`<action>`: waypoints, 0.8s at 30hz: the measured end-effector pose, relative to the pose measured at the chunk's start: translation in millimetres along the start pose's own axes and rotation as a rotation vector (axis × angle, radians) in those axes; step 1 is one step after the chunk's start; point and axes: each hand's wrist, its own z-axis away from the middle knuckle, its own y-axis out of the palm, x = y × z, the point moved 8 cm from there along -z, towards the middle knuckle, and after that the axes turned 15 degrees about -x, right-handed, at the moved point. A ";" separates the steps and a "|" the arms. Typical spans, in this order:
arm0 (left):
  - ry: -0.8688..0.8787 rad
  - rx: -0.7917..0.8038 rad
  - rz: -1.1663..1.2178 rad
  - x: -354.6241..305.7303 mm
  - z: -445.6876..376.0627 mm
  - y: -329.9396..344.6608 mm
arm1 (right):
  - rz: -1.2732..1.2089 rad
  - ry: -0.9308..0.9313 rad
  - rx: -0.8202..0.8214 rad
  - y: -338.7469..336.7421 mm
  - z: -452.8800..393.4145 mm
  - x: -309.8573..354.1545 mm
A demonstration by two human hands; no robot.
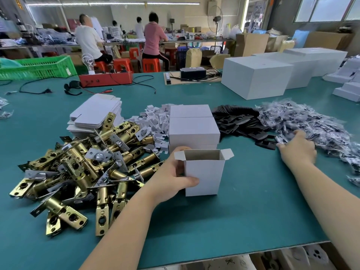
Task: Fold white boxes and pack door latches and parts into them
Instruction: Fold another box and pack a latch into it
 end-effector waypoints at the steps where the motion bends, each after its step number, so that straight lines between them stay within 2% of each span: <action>1: -0.002 -0.001 -0.001 0.6 -0.2 -0.1 | 0.000 -0.011 0.001 -0.3 1.3 1.1; 7: -0.024 -0.012 -0.015 6.4 0.1 -0.9 | 0.205 -0.139 0.075 6.8 4.4 7.6; 12: -0.028 -0.035 -0.002 8.5 0.2 -1.5 | 0.144 -0.127 0.133 5.7 6.4 7.5; 15: -0.027 -0.032 -0.001 7.2 1.2 -0.7 | -0.056 -0.079 0.067 -4.8 11.0 7.4; 19: -0.025 -0.028 0.003 6.1 1.8 0.3 | -0.517 -0.050 0.015 -28.7 30.7 28.2; 22: -0.017 -0.024 0.005 5.1 2.0 0.5 | -0.840 -0.052 0.037 -54.3 57.7 57.6; 24: -0.013 -0.020 0.007 4.5 1.9 0.4 | -0.984 -0.116 0.080 -72.8 77.8 82.6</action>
